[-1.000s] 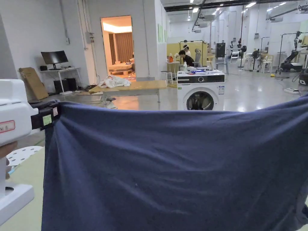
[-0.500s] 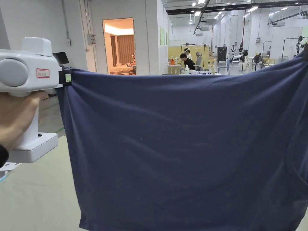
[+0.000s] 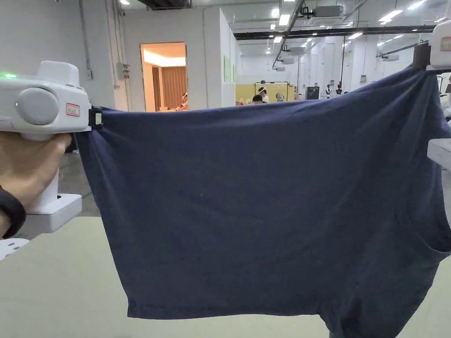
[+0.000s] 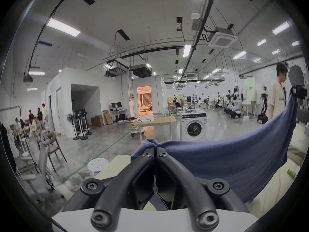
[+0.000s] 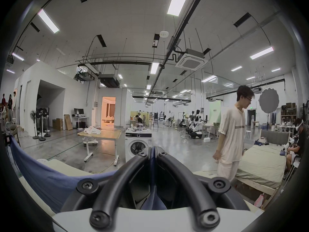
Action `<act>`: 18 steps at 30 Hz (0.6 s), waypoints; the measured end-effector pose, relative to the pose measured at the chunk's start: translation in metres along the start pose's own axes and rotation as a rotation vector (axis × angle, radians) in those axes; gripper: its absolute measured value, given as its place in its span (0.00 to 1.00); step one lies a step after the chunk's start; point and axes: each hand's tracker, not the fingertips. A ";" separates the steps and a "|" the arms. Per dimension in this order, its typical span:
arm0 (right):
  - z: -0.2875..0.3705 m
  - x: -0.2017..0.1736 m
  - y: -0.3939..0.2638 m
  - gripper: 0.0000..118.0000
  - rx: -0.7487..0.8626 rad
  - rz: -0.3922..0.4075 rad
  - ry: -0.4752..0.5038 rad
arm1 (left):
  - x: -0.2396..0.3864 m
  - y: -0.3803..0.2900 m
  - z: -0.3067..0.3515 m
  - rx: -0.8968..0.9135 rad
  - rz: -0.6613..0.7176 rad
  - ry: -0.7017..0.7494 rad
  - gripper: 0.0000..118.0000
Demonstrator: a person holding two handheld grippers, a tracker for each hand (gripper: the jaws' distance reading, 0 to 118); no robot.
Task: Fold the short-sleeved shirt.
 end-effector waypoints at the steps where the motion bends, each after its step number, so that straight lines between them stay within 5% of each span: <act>1: -0.001 -0.001 -0.001 0.02 0.002 -0.006 -0.005 | 0.000 -0.002 -0.003 0.003 0.020 -0.007 0.00; 10: -0.002 0.000 -0.103 0.02 -0.187 0.021 0.102 | 0.023 -0.102 -0.009 -0.162 -0.032 -0.076 0.00; 18: 0.085 0.043 -0.200 0.02 -0.283 -0.003 0.187 | 0.010 -0.202 0.068 -0.218 -0.026 -0.167 0.00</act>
